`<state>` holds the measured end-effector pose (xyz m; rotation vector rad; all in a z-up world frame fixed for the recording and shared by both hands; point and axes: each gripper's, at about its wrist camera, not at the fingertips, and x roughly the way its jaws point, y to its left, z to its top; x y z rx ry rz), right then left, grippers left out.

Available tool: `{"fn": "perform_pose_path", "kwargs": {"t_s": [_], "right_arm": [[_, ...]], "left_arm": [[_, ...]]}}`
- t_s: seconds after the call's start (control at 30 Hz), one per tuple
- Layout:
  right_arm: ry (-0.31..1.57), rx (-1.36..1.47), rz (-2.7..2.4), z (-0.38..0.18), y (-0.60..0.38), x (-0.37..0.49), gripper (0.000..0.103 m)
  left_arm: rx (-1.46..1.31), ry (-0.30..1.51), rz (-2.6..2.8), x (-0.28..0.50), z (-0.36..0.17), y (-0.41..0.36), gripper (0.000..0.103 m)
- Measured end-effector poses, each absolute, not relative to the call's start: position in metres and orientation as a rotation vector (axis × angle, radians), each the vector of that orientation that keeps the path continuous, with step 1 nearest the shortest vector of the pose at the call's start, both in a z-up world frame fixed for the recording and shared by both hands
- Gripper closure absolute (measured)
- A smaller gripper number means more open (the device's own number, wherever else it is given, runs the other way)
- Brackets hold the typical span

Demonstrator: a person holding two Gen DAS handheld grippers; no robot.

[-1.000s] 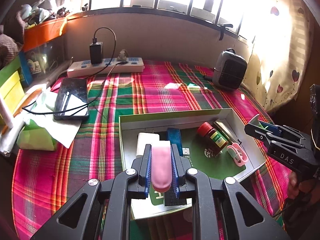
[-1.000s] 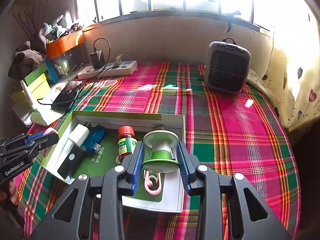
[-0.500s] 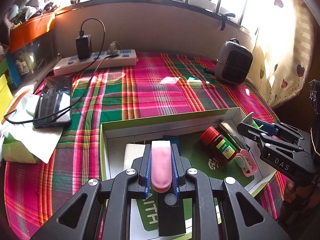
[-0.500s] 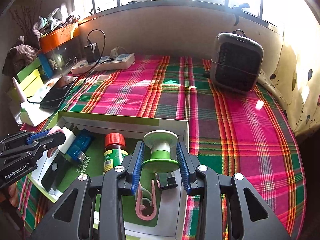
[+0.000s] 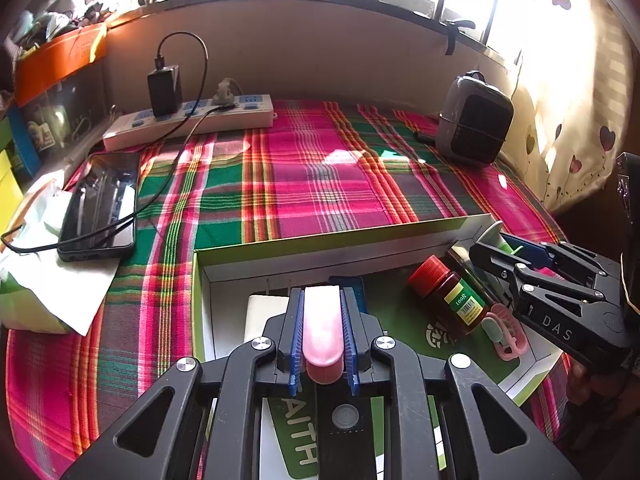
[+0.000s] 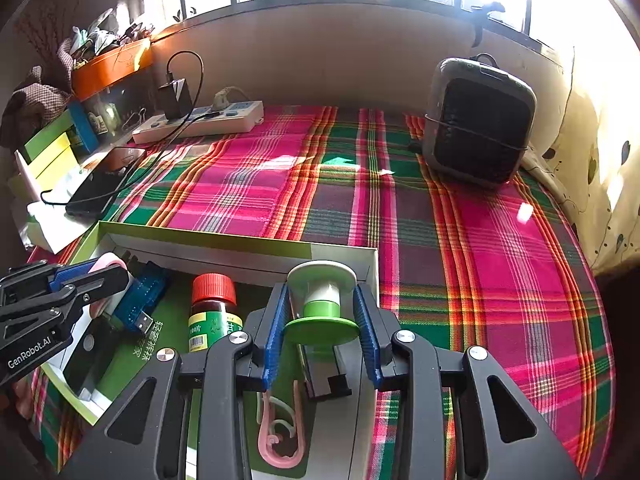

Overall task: Organize rigid objects
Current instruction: 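Lower the pink rubber piece into the tray and open the left tool while the right tool lowers the spool, then lower the green spool into the tray and open the right tool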

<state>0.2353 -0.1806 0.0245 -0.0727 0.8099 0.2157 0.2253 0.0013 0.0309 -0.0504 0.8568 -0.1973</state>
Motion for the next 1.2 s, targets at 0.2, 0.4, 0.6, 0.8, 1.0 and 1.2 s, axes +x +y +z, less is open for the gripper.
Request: {"fn": "perform_pose_path", "kwargs": {"t_s": [0.2, 0.4, 0.6, 0.8, 1.0, 1.2], "right_arm": [[0.806, -0.075, 0.220, 0.0232, -0.1781, 0.2380, 0.068], [0.809, -0.064, 0.234, 0.0205, -0.1754, 0.2401, 0.068], [0.815, -0.052, 0.238, 0.0174, -0.1754, 0.2427, 0.068], [0.812, -0.060, 0.240, 0.0161, -0.1736, 0.2446, 0.068], [0.807, -0.065, 0.235, 0.0156, -0.1724, 0.2449, 0.068], [0.801, -0.056, 0.243, 0.0167, -0.1722, 0.2444, 0.060]], "left_arm": [[-0.047, 0.853, -0.195, 0.2256, 0.0307, 0.0007, 0.086], [-0.048, 0.853, -0.201, 0.2264, 0.0306, 0.0010, 0.086], [-0.046, 0.849, -0.209, 0.2266, 0.0311, 0.0003, 0.083], [-0.048, 0.845, -0.208, 0.2266, 0.0310, 0.0001, 0.079], [-0.050, 0.845, -0.200, 0.2268, 0.0313, 0.0011, 0.073], [-0.048, 0.846, -0.196, 0.2262, 0.0320, 0.0008, 0.072]]}}
